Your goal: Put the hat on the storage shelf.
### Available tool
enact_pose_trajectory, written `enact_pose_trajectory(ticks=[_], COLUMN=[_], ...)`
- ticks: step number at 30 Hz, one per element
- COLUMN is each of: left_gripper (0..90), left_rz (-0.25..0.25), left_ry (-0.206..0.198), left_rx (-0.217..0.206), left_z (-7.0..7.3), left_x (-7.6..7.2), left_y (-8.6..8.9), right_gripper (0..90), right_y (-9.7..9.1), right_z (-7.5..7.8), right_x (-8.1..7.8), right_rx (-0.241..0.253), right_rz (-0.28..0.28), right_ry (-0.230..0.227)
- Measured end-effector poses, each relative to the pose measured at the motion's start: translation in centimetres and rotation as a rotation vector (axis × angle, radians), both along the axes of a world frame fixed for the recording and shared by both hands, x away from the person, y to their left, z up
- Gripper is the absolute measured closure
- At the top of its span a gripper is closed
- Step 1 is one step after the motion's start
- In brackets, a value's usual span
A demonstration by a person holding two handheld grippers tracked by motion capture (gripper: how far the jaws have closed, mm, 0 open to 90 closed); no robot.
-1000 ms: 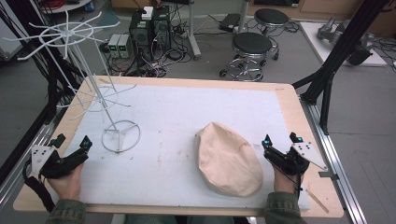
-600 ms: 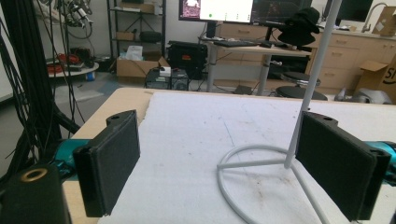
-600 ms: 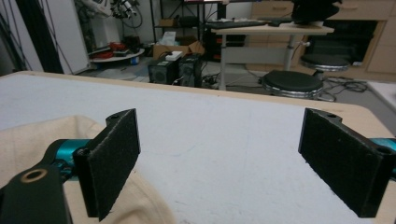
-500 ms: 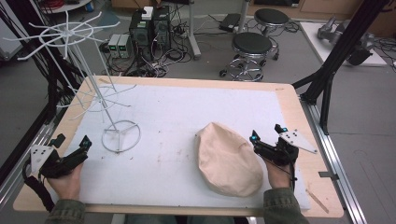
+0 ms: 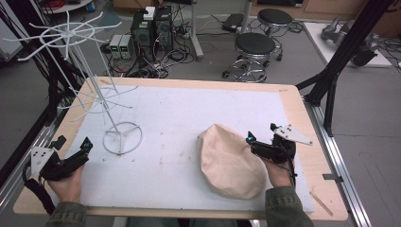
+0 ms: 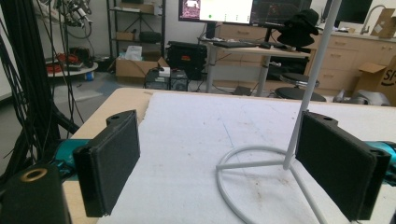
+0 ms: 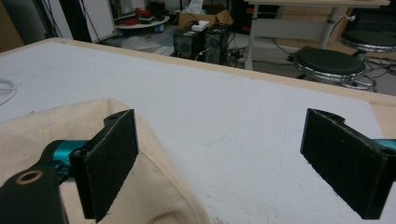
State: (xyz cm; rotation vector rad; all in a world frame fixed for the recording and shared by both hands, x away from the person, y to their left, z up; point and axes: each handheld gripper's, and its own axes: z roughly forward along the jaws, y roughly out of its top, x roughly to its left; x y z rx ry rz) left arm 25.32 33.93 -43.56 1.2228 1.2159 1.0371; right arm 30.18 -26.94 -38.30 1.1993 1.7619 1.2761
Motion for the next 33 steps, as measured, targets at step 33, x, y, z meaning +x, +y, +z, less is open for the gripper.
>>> enact_pose_trajectory(ticks=[33], left_gripper=[14.2], left_rz=[0.003], left_ry=[0.004], left_rx=[-0.016], left_z=[-0.1], left_x=[0.0], left_y=[0.6], right_gripper=[10.5], right_y=[2.4], right_z=[-2.1], right_x=[3.3], right_rx=[-0.183], right_rz=[0.148], right_ry=[0.278])
